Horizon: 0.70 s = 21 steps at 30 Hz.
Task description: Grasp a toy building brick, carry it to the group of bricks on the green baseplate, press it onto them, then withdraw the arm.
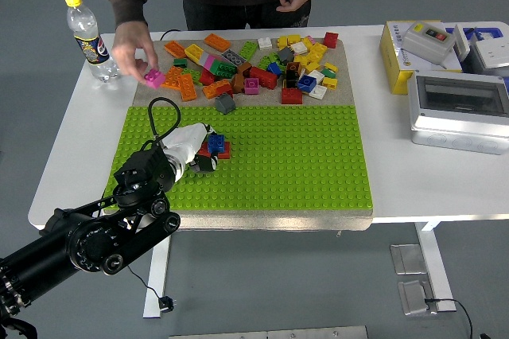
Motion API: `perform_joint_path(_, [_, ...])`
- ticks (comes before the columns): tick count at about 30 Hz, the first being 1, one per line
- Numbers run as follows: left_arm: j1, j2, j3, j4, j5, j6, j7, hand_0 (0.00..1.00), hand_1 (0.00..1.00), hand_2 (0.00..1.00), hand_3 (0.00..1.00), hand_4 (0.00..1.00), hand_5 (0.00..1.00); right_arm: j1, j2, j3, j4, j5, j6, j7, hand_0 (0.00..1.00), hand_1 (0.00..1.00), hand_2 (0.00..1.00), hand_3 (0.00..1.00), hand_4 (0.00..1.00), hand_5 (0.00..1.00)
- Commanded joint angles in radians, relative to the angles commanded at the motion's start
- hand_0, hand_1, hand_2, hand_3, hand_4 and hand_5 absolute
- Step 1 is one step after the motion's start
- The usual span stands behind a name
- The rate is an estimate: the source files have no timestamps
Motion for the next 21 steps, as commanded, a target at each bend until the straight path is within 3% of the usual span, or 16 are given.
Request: perform_joint_path(21, [-0.006,-0.007,0.017,0.008,-0.010,0.007,-0.006,0.995,0.924,0.913,0.520,0.243,0.174,0.001,0.001,-0.009,0.000,0.005,0.000,0.002,0.709,0.688,0.758,0.724,0.444,0.867])
